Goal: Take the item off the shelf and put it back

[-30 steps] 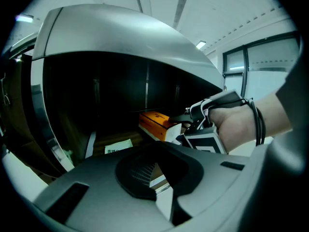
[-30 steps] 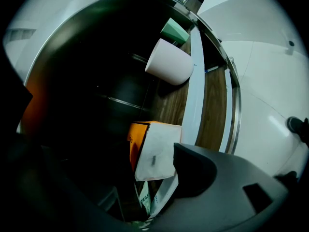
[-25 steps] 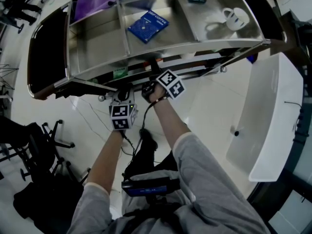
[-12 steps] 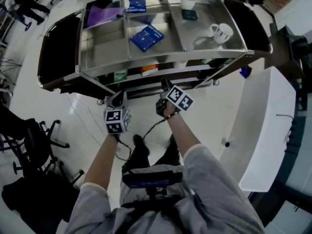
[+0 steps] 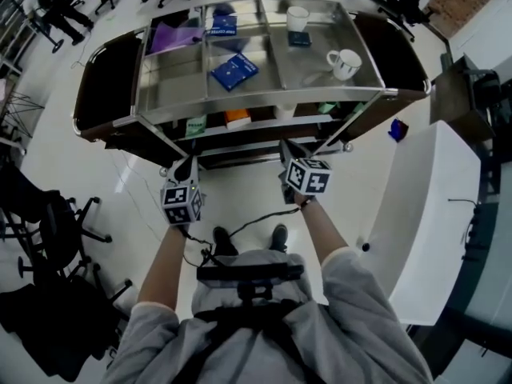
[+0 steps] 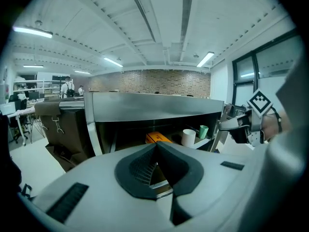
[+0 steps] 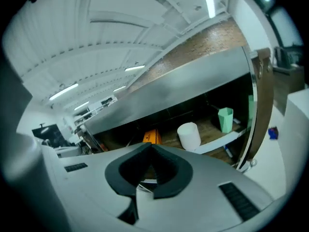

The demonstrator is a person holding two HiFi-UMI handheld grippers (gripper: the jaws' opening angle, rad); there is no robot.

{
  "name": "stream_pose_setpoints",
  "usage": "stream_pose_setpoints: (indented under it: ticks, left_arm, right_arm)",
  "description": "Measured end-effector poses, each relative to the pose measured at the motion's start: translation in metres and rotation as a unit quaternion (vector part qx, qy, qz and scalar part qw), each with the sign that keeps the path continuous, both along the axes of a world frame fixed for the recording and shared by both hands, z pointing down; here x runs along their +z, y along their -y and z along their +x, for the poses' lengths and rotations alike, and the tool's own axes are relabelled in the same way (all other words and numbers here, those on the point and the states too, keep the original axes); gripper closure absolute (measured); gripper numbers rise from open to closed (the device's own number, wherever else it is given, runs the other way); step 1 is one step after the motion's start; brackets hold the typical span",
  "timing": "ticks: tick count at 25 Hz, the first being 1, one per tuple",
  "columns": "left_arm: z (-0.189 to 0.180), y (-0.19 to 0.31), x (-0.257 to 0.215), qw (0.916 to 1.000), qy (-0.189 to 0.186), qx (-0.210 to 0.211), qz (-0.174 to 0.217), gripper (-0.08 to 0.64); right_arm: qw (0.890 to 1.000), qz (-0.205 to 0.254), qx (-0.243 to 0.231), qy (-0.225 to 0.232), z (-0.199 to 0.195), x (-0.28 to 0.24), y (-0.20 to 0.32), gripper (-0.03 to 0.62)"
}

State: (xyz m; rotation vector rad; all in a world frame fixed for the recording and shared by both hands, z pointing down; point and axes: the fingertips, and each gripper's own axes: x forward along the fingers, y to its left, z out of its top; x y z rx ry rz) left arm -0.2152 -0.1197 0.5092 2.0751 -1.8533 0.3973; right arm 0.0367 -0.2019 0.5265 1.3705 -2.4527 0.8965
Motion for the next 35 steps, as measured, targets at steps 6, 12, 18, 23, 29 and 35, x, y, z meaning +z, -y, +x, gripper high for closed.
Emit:
stream_pose_setpoints:
  ticks: [6,12,18,23,29,35]
  left_arm:
    - [-0.007,-0.022,-0.01,0.9996,-0.02,-0.021,0.001,0.554]
    - [-0.007,-0.042,-0.014,0.9992,-0.026,-0.029,0.002,0.554]
    - [-0.007,-0.055,-0.019,0.9993,-0.02,-0.03,0.005,0.554]
    - [-0.009,-0.064,-0.019,0.9992,-0.019,-0.034,0.005,0.554]
    - [-0.009,-0.075,-0.018,0.9991,-0.019,-0.039,0.003,0.554]
    - [-0.009,-0.08,-0.02,0.9988,-0.02,-0.045,0.006,0.554]
  right_arm:
    - [0.995,0.042,-0.047,-0.079,0.038,-0.021,-0.028,0.584]
    - [0.993,0.042,-0.045,-0.102,0.063,-0.017,-0.057,0.584]
    - [0.992,0.05,-0.04,-0.106,0.074,-0.021,-0.069,0.588]
    - [0.993,0.052,-0.033,-0.104,0.082,-0.023,-0.068,0.586]
    - [0.992,0.054,-0.046,-0.108,0.077,-0.022,-0.074,0.588]
    - [0.991,0.056,-0.054,-0.106,0.073,-0.022,-0.074,0.586]
